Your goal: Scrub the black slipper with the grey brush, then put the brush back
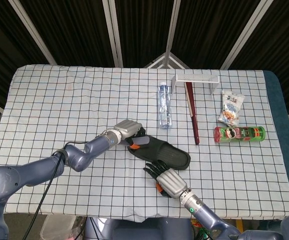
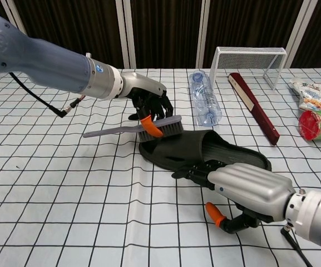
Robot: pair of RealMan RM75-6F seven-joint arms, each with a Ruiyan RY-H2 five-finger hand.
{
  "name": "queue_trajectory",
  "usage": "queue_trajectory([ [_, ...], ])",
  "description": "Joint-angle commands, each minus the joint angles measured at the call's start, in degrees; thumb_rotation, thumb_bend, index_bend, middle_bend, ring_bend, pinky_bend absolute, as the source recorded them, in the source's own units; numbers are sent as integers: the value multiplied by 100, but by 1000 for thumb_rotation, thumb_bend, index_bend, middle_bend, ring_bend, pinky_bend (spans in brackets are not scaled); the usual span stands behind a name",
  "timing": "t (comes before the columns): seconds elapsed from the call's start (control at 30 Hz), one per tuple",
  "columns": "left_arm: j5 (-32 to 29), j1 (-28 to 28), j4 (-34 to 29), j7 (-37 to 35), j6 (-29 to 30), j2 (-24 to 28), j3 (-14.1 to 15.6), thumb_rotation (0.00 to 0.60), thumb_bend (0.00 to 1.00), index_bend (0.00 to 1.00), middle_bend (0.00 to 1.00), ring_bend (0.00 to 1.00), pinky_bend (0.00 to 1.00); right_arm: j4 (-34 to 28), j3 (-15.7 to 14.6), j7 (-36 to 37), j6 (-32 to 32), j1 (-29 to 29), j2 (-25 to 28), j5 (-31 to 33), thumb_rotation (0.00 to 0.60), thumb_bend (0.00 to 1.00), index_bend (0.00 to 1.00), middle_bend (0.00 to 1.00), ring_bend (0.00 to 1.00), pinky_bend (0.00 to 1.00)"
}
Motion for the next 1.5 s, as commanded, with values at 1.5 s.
queue_trajectory([
  [1.5, 2814, 3015, -1450, 192, 3242, 1148, 1821, 600, 573, 649, 636, 482, 658, -1223, -503, -374, 2789, -2144, 2725, -187, 600, 707, 0, 0, 0, 0],
])
